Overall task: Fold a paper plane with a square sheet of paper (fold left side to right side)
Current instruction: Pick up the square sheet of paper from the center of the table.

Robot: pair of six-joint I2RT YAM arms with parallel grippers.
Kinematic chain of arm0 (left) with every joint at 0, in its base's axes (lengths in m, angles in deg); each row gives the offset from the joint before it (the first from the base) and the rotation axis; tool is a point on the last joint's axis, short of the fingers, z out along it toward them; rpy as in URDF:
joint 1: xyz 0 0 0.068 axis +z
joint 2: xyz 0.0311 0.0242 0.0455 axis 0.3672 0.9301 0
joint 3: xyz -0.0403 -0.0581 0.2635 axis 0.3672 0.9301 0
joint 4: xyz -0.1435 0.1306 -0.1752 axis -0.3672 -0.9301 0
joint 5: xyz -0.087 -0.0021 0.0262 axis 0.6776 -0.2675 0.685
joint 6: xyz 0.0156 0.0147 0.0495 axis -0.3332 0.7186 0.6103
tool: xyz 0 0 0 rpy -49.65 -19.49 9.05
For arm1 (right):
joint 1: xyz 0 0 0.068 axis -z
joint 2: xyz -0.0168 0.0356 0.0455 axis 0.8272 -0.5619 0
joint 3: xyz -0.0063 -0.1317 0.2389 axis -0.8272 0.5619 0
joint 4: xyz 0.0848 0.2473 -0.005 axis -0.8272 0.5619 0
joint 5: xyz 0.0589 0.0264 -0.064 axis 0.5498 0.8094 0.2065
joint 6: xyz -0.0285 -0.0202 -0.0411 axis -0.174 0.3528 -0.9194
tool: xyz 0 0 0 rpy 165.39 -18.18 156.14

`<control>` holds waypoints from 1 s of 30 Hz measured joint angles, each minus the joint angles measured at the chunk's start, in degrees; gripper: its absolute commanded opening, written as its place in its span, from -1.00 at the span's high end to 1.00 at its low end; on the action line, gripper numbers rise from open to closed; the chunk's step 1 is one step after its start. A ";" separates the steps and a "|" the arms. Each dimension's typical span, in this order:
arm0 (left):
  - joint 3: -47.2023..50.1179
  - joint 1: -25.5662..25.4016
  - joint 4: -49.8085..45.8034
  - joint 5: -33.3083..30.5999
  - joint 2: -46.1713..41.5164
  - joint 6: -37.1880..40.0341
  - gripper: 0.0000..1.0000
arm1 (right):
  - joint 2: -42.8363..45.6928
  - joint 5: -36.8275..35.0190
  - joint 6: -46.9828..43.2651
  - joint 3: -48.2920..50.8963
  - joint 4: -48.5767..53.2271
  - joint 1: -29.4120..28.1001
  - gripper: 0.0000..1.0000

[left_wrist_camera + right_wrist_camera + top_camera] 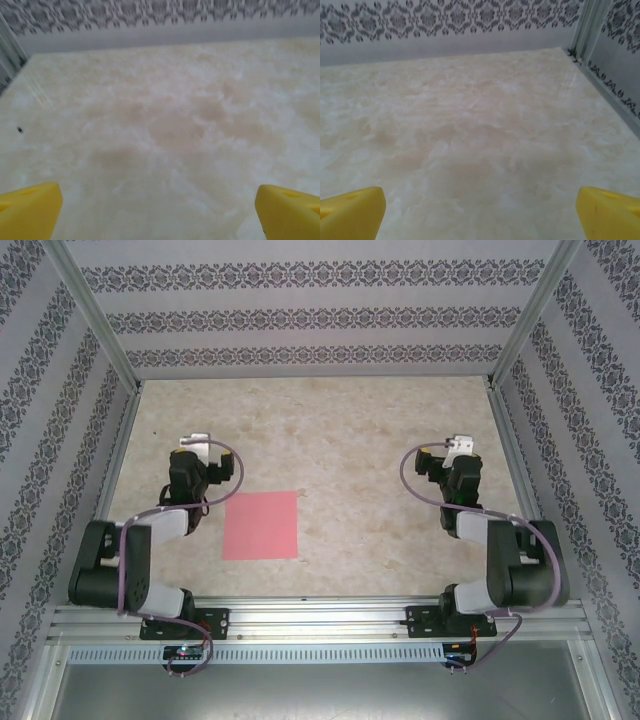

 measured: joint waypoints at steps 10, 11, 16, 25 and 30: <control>-17.66 -0.33 -33.90 12.37 -8.94 -24.85 -0.77 | 12.52 0.98 15.26 -15.78 28.94 -9.29 -0.96; -17.64 -0.57 -36.68 14.12 -8.07 -26.40 -0.73 | 12.11 0.66 16.98 -16.46 30.91 -12.66 -0.96; -14.08 -7.43 -49.22 20.09 -4.61 -31.87 -0.55 | 4.31 -1.68 24.72 -20.74 38.36 -31.50 -0.60; -6.43 -14.78 -56.61 19.37 -5.51 -37.62 -0.20 | -16.13 -3.58 32.83 -32.02 43.43 -47.63 -0.45; -5.20 -15.85 -58.51 19.21 -6.10 -38.07 -0.19 | -23.21 -3.72 34.73 -37.42 45.20 -50.62 -0.46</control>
